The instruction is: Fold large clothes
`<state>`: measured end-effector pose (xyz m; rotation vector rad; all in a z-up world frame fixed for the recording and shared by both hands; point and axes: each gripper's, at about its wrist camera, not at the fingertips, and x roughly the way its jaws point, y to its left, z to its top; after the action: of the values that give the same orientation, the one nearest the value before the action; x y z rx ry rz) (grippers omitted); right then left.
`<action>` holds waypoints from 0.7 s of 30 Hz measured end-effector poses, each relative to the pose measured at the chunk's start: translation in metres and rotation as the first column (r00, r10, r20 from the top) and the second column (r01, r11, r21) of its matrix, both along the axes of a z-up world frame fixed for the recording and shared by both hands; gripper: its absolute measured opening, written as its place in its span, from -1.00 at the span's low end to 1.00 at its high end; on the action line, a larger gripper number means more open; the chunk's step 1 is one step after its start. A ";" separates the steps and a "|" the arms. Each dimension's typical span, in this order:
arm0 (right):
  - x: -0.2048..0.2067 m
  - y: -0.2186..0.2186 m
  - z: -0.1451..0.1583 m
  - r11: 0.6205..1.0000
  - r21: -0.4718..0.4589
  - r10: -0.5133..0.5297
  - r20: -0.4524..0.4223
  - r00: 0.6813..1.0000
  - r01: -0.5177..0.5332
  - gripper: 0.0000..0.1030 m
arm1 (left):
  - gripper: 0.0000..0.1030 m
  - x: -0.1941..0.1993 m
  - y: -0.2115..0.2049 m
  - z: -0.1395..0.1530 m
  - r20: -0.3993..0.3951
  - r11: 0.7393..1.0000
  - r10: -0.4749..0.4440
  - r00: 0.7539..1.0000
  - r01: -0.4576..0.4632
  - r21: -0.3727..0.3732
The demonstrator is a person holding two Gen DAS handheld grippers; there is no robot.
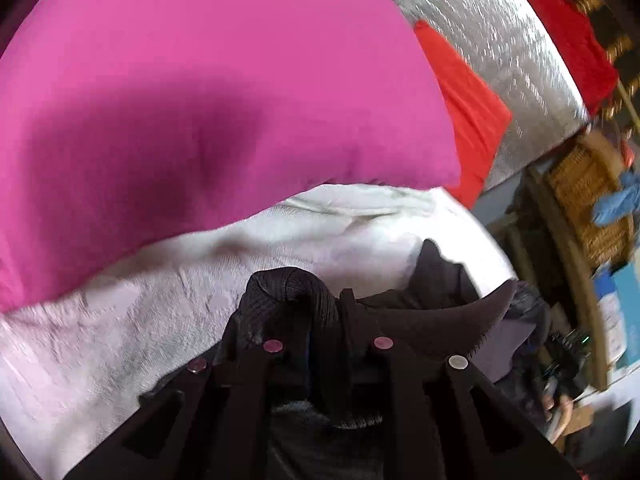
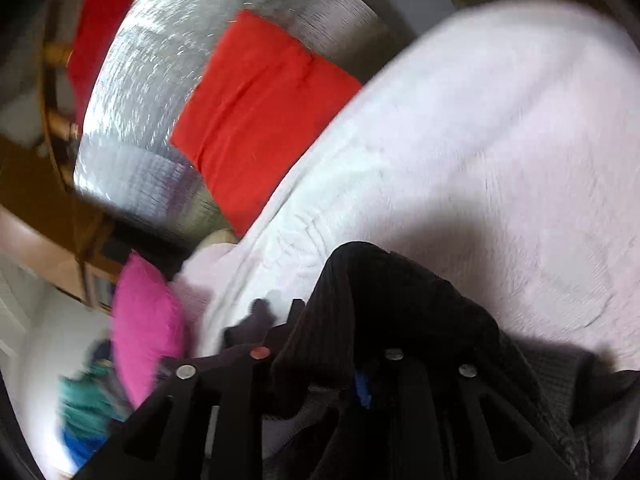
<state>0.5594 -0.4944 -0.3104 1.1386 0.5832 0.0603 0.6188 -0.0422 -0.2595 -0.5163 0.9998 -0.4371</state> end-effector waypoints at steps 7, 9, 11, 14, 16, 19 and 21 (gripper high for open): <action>-0.074 -0.035 0.018 0.970 0.215 -0.147 0.151 0.977 0.113 0.67 | 0.60 -0.042 0.052 0.042 0.057 0.971 0.222 0.973 -0.215 -0.108; -0.100 -0.031 0.026 0.983 0.162 -0.112 0.141 0.984 0.089 0.67 | 0.60 -0.064 0.064 0.053 0.039 0.964 0.234 0.972 -0.226 -0.140; -0.130 -0.023 0.030 0.991 0.106 -0.093 0.117 0.989 0.081 0.67 | 0.60 -0.094 0.066 0.062 0.016 0.968 0.219 0.976 -0.215 -0.129; -0.181 -0.010 0.024 0.991 0.105 -0.093 0.118 0.989 0.081 0.67 | 0.60 -0.152 0.060 0.065 0.009 0.973 0.211 0.977 -0.210 -0.097; -0.215 -0.001 0.015 0.987 0.127 -0.111 0.101 0.989 0.097 0.67 | 0.60 -0.183 0.055 0.060 -0.014 0.974 0.205 0.979 -0.206 -0.099; -0.245 0.014 0.005 0.980 0.165 -0.119 0.065 0.991 0.107 0.67 | 0.61 -0.230 0.047 0.039 -0.068 0.966 0.210 0.975 -0.218 -0.141; -0.263 0.022 -0.002 0.974 0.199 -0.119 0.048 0.992 0.107 0.67 | 0.61 -0.243 0.042 0.025 -0.117 0.966 0.214 0.970 -0.228 -0.125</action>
<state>0.2968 -0.4724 -0.3119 1.3551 0.4656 0.0543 0.3763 -0.0003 -0.2344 -0.7731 1.0015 -0.2823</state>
